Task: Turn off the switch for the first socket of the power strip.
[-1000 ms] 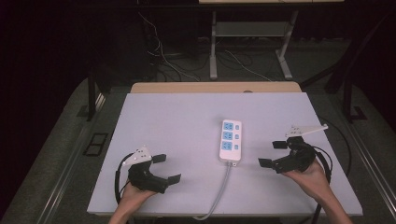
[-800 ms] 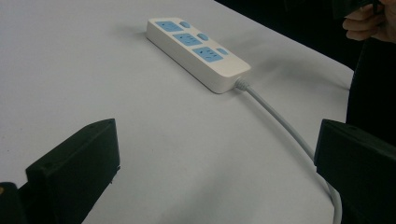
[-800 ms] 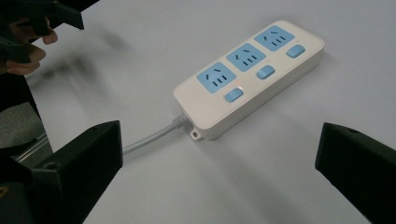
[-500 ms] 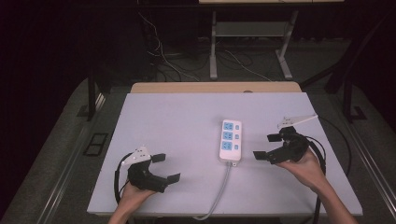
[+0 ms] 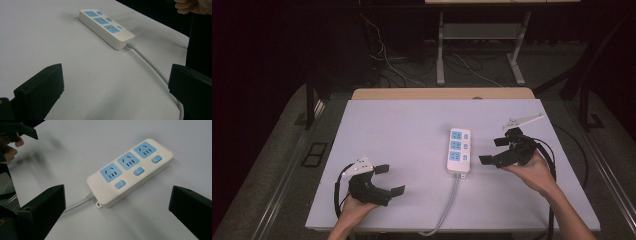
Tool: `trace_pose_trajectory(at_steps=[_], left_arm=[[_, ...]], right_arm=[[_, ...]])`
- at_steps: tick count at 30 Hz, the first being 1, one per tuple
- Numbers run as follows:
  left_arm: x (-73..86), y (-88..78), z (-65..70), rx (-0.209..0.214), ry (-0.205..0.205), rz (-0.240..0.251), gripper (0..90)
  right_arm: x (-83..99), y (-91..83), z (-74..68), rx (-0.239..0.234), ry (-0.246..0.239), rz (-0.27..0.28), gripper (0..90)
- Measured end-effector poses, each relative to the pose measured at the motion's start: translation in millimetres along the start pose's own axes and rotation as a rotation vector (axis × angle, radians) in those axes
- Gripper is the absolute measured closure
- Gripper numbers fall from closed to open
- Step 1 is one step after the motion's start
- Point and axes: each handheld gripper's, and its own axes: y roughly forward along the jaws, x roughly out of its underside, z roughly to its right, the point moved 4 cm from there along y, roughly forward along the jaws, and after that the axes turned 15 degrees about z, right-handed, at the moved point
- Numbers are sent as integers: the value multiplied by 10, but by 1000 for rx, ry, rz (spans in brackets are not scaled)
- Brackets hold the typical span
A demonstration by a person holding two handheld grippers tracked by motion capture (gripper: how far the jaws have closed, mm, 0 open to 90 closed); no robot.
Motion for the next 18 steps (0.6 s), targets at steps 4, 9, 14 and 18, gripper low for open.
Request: trace_pose_trajectory(at_steps=[4,9,14,18], left_arm=[[2,2,-1,0,1,-3,0],[4,5,-5,1,2,-5,0],[4,2,-9,-2,1,-5,0],[13,7,-19,-1,0,-11,0]], right_arm=[[-23,52,16,1,-2,-13,7],[-32,121,34,-3,-1,-29,7],[-28,187,58,-4,0,-46,7],[-37,228,79,-4,3,-57,6]])
